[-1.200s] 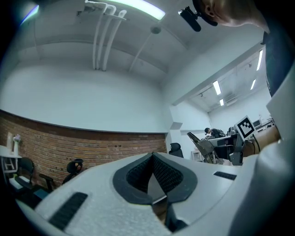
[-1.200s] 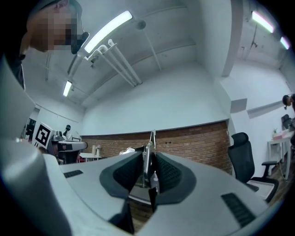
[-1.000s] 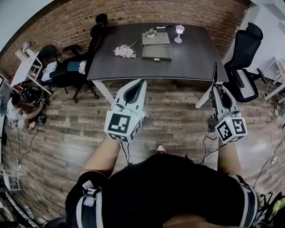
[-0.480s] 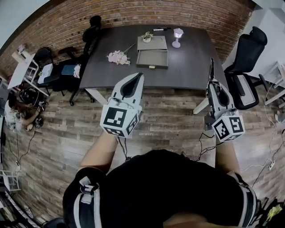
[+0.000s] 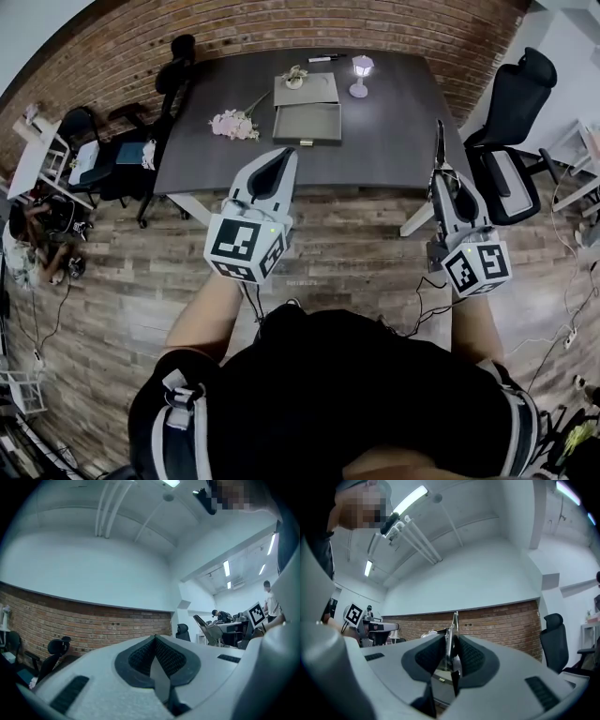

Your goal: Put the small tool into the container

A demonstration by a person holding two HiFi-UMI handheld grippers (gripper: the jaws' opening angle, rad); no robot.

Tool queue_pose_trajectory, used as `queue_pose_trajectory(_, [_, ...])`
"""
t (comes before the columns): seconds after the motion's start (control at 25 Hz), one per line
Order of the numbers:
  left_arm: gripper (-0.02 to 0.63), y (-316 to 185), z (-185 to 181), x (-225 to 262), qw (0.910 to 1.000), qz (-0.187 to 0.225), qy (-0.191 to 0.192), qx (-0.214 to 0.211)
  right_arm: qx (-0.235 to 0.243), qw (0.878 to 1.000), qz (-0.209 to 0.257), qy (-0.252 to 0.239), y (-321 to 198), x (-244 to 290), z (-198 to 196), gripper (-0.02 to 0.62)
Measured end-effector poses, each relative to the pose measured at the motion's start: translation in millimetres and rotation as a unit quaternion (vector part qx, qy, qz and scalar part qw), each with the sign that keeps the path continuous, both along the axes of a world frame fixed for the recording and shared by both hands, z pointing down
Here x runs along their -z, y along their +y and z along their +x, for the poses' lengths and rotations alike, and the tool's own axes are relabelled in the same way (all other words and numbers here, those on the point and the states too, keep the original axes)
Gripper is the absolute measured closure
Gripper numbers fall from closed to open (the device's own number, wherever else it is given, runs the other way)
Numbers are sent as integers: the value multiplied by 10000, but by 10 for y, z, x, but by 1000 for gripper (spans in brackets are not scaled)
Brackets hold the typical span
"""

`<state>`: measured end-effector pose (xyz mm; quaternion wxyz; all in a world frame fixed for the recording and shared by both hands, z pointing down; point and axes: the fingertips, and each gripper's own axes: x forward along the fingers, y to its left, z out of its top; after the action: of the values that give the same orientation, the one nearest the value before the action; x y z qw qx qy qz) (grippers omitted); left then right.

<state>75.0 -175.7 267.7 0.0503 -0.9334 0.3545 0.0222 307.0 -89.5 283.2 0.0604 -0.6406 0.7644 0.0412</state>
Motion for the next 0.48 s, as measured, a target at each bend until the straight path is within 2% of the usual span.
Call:
queue_pose_trajectory(0.28, [597,-118,76,-135,9995,55,-288,-90,-89,9999,-87,95,-63,-113,-8,507])
queue_pose_trajectory(0.48, [597,-418,3,-308,9984,71,-551,-28,-79,9997,-215,33,-322,-273,-71,506])
